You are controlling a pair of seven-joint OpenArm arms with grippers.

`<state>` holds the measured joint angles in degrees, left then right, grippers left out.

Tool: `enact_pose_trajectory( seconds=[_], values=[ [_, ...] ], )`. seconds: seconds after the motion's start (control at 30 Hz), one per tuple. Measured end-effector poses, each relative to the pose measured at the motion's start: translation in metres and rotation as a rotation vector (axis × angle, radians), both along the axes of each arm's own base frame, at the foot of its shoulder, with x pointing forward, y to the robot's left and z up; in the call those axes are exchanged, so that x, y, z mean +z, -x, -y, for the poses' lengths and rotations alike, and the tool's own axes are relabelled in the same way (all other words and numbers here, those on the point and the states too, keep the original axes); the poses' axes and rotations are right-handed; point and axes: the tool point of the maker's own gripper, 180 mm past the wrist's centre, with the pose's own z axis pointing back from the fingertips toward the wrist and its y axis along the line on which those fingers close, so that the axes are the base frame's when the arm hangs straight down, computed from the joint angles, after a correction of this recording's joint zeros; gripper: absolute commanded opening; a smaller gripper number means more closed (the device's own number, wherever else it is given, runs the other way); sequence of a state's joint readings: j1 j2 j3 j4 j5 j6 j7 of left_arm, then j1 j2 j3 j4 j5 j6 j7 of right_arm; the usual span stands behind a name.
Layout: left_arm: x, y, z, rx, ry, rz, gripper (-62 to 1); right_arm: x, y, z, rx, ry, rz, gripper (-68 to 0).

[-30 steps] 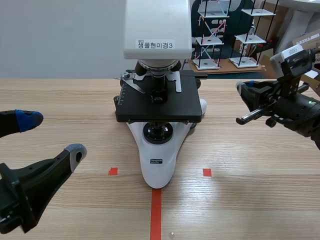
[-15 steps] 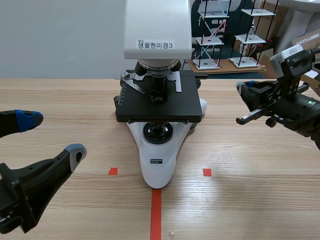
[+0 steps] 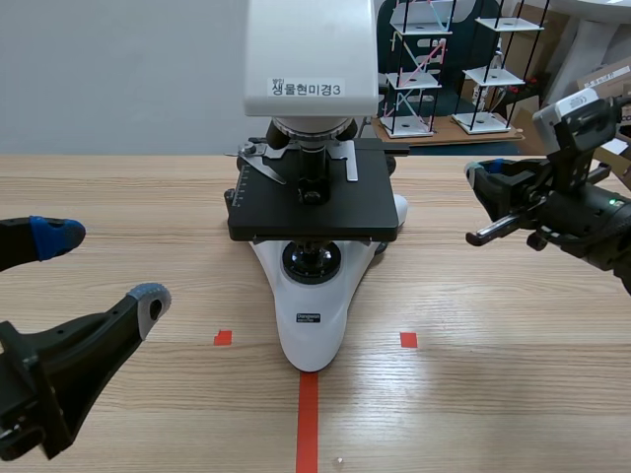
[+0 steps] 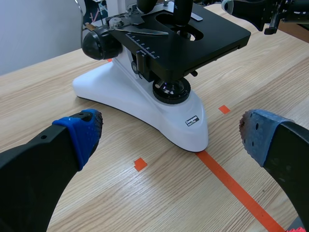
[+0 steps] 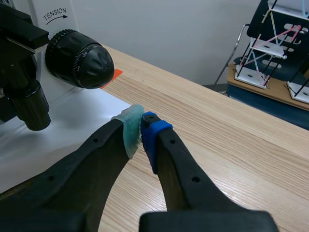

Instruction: Return to the home posture

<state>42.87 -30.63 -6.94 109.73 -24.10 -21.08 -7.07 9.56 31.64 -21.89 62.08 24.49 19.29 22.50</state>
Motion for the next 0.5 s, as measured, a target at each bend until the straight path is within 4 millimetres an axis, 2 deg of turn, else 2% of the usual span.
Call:
enact_pose_trajectory(
  seconds=[0.13, 0.3, 0.4, 0.5],
  values=[
    [0.000, 0.000, 0.000, 0.000, 0.000, 0.000, -0.7, -0.004, 0.013, 0.007, 0.012, 0.041, -0.015, -41.8],
    [0.000, 0.000, 0.000, 0.000, 0.000, 0.000, -0.7, -0.006, 0.044, -0.002, 0.059, 0.063, -0.046, -21.4],
    [0.000, 0.000, 0.000, 0.000, 0.000, 0.000, -0.7, 0.002, 0.061, -0.002, 0.050, 0.053, -0.046, -9.7],
    [0.000, 0.000, 0.000, 0.000, 0.000, 0.000, -0.7, 0.017, 0.077, 0.002, 0.022, 0.045, -0.017, -2.8]
  ],
)
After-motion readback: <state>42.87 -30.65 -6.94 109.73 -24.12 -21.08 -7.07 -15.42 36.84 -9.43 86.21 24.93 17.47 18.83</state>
